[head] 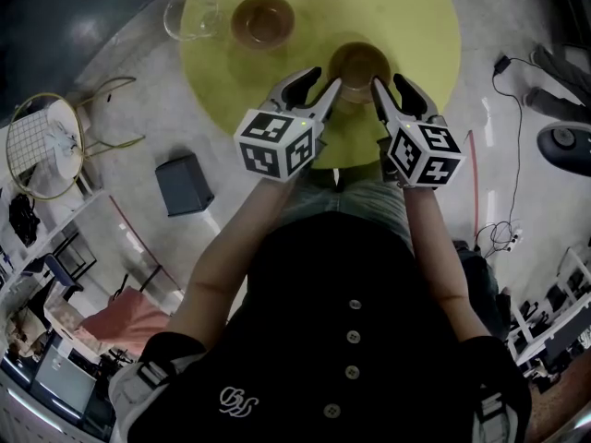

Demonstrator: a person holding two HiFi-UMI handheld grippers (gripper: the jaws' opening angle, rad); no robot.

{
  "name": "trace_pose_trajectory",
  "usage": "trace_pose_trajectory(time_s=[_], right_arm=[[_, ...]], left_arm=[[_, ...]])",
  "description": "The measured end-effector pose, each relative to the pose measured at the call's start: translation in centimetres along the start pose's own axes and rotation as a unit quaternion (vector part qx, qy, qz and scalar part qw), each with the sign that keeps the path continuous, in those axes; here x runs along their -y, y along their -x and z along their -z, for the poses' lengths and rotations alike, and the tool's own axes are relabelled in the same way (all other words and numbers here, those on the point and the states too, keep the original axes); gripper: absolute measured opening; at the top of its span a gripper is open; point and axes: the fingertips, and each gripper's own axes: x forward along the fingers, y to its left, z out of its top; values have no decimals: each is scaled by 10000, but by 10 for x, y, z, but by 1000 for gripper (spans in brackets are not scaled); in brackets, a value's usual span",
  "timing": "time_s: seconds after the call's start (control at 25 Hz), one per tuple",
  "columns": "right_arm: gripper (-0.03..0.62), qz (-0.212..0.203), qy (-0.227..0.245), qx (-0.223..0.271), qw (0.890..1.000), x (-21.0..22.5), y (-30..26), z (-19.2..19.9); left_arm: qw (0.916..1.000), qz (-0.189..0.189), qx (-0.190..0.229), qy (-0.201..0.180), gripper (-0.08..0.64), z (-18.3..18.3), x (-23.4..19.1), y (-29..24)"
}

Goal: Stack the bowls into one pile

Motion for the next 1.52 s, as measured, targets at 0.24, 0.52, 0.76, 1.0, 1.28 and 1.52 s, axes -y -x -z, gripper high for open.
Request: trace_pose_trajectory(time_s=[0.24, 0.52, 0.76, 1.0, 1.28, 1.52], right_arm=[[157, -332, 162, 88, 9993, -20, -2, -22], [156, -779, 513, 1, 9956, -58, -18, -50], [157, -1250, 740, -266, 9890, -99, -43, -59], [156, -1464, 658, -373, 9863, -125, -71, -70], [188, -1316, 392, -504, 9892, -132, -105, -75], [222, -1187, 291, -714, 9899, -133, -132, -67]], left_arm=[[9994, -115, 322, 107, 135, -15, -9, 14], [9947, -484, 817, 391, 135, -37, -40, 41], [9853, -896, 1237, 766, 135, -51, -76, 61], [9809, -1056, 1371, 891, 135, -53, -96, 65], [9698, -1360, 1573, 1274, 135, -49, -124, 68], [9659, -1416, 1620, 1441, 135, -48, -146, 66]])
